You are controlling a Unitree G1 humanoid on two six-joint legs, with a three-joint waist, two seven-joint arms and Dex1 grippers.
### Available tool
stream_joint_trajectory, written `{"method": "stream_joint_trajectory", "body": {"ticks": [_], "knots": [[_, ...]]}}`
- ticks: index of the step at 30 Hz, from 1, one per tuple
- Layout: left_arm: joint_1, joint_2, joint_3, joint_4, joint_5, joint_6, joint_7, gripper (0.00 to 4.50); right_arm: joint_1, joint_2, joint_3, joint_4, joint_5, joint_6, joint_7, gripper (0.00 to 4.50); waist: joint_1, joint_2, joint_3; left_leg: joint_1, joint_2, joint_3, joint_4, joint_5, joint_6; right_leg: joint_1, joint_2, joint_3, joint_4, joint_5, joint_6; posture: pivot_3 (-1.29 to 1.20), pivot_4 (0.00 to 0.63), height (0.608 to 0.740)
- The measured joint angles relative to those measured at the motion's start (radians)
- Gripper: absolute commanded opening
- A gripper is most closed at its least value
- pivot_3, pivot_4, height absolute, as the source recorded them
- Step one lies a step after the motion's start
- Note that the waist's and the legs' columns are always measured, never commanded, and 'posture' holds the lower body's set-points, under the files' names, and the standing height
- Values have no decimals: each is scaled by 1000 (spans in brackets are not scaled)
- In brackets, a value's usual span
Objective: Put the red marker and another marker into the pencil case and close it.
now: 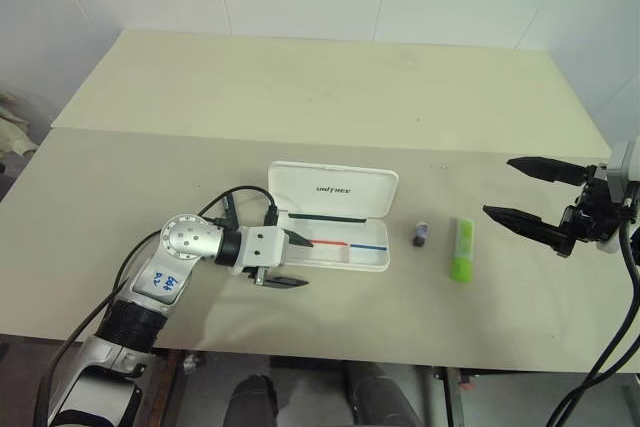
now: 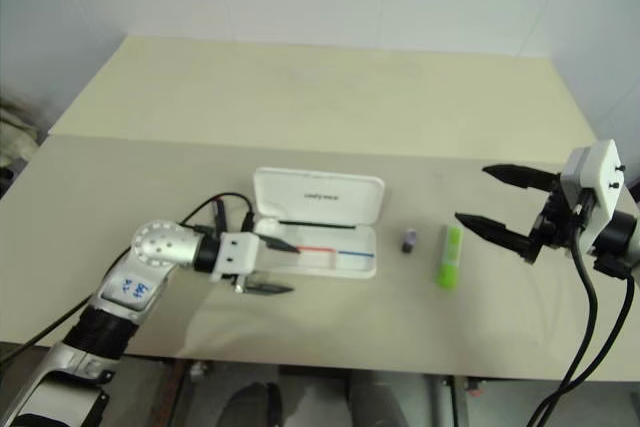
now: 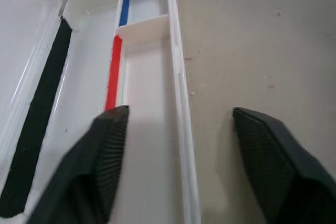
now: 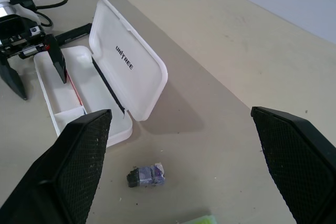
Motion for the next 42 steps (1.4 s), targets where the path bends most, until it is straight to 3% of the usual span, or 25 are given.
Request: {"method": "stream_joint_trajectory", "body": {"ticks": [15,19,25,29,34,42], "knots": [[129,38,32,-245,-69,165,36,4480,-40,0,35,12,-3,-12,23,4500,-2,0,0,0,0,0,0,0,0,0,0,0,0,0,0,0,150,740],[153,54,110,-354,-139,240,76,4480,-53,0,49,35,-3,-12,43,4500,-1,0,0,0,0,0,1,0,0,0,0,0,0,0,0,0,150,740],[250,82,333,-613,-368,521,214,4480,-121,-2,120,99,-15,-16,93,4500,-5,0,0,1,1,0,0,0,0,0,0,-1,0,0,0,0,150,740],[245,32,485,-674,-471,608,372,4480,-173,-2,161,149,-34,-24,130,4500,-2,0,0,2,0,0,1,0,0,1,-1,-1,0,0,0,0,150,740],[221,-121,645,-645,-456,639,694,4480,-240,1,201,189,-46,-48,170,4500,-2,0,0,1,0,0,3,0,0,2,-1,0,0,1,1,0,150,740],[368,-279,666,-646,-401,682,963,4480,-287,52,233,199,-50,-56,162,4500,-3,-1,0,2,0,0,2,0,0,2,0,0,-1,1,1,0,150,740]]}}
